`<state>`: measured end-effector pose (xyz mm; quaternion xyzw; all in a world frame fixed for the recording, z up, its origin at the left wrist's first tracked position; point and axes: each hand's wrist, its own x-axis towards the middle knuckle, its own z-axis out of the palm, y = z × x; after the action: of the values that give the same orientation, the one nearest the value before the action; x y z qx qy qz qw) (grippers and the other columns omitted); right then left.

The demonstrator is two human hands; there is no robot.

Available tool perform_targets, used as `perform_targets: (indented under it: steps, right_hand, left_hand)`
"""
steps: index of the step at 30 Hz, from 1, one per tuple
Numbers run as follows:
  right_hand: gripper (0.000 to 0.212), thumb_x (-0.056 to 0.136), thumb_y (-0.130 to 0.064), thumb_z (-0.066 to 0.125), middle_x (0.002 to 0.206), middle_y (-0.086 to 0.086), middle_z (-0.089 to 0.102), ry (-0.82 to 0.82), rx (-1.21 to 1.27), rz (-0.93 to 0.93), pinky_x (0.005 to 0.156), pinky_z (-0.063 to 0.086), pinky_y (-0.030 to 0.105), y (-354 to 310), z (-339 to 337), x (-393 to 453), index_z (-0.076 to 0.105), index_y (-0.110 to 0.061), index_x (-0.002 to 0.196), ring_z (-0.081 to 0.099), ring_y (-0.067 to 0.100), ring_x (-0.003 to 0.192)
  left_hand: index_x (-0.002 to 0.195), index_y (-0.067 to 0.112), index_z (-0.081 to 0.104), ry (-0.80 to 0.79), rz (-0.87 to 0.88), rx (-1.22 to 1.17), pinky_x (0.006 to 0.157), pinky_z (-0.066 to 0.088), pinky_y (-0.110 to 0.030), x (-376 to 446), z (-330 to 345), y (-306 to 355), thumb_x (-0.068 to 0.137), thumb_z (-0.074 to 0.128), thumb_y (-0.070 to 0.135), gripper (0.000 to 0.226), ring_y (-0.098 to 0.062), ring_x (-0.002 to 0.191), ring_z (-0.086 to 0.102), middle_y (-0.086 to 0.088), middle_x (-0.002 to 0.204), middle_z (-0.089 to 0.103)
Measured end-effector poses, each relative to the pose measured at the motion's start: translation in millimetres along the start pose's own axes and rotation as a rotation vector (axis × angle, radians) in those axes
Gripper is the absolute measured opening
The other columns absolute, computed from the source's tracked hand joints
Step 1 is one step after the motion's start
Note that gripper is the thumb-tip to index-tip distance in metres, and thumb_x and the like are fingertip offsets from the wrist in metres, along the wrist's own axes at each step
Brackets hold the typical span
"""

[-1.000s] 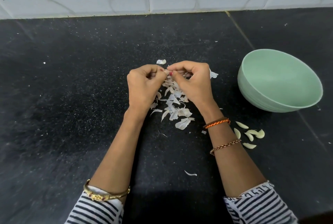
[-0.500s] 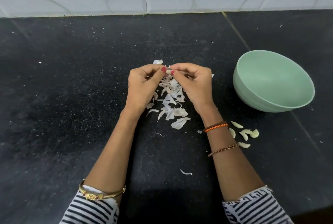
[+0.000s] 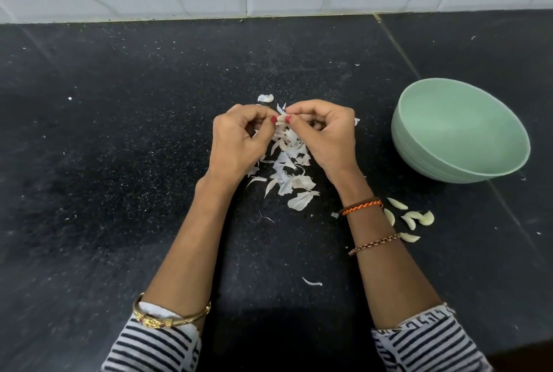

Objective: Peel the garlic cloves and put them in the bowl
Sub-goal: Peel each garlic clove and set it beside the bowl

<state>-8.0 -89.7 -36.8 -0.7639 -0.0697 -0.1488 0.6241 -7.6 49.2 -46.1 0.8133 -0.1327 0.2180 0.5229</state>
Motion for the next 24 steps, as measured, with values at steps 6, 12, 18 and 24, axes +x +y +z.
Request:
perform_targets:
  steps: [6,12,18,24]
  right_hand:
    - [0.017,0.075,0.003,0.071,0.064,-0.002,0.066,-0.086,0.176,0.09,0.069,0.05,0.025,-6,-8,0,0.064,-0.012,0.078,0.062,0.01,0.064]
    - [0.021,0.08,0.012,0.058,0.067,-0.005,0.07,-0.052,0.46,0.166,0.068,0.049,0.014,-15,-12,2,0.06,-0.009,0.082,0.066,0.002,0.069]
    - [0.019,0.083,0.004,0.062,0.079,-0.013,0.07,0.04,0.192,0.073,0.077,0.049,0.016,-9,-6,2,0.07,-0.012,0.089,0.063,0.0,0.082]
    - [0.017,0.084,0.001,0.063,0.087,-0.001,0.07,0.042,0.006,-0.069,0.074,0.05,0.017,1,1,3,0.07,-0.007,0.097,0.065,0.004,0.082]
  left_hand:
    - [0.078,0.022,0.065,-0.047,-0.056,-0.101,0.06,0.038,-0.012,0,2,2,0.081,0.061,0.021,0.005,0.002,0.057,0.048,0.019,0.064,0.056]
    - [0.067,0.017,0.06,-0.041,-0.16,-0.255,0.052,0.034,-0.016,1,2,9,0.075,0.052,0.023,0.013,-0.006,0.055,0.042,-0.007,0.06,0.055]
    - [0.057,-0.003,0.055,0.034,-0.141,-0.226,0.049,0.035,-0.028,0,1,6,0.084,0.056,0.033,0.046,-0.015,0.05,0.041,-0.019,0.052,0.05]
    - [0.086,0.019,0.068,-0.005,-0.229,-0.361,0.074,0.053,-0.028,2,5,8,0.083,0.062,0.016,0.008,-0.011,0.074,0.062,0.01,0.076,0.069]
